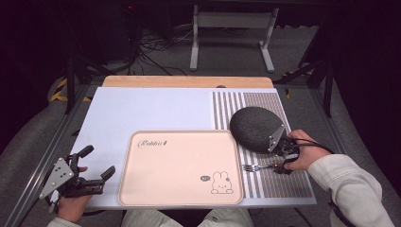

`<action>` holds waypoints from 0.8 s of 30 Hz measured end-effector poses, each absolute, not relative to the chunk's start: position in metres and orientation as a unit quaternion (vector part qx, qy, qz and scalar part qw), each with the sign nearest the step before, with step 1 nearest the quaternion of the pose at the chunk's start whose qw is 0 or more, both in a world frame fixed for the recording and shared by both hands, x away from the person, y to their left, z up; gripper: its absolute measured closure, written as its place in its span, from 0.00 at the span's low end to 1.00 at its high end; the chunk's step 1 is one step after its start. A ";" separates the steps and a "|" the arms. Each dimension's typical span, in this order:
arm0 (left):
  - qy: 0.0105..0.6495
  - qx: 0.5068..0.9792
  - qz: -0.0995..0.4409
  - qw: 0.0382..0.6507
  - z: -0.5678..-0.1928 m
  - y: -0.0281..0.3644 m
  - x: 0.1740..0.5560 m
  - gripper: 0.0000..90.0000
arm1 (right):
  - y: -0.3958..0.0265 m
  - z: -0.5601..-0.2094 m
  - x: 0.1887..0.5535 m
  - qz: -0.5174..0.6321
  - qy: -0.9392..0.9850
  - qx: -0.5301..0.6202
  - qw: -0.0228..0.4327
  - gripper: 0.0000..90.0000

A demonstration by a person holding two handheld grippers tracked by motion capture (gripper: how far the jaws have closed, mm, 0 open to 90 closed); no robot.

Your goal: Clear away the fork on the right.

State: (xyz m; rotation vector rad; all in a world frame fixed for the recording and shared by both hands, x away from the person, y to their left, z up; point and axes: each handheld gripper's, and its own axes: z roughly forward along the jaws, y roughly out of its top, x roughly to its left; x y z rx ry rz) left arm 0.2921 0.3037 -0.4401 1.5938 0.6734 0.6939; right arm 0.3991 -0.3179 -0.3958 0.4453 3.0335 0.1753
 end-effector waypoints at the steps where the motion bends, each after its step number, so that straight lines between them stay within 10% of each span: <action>1: 0.291 0.686 0.299 0.597 -0.440 0.304 0.292 0.00 | -0.318 -0.396 0.399 0.058 0.987 0.145 0.032 0.29; 24: 0.292 0.687 0.298 0.594 -0.441 0.303 0.293 0.00 | -0.323 -0.413 0.404 0.084 0.989 0.122 0.013 0.66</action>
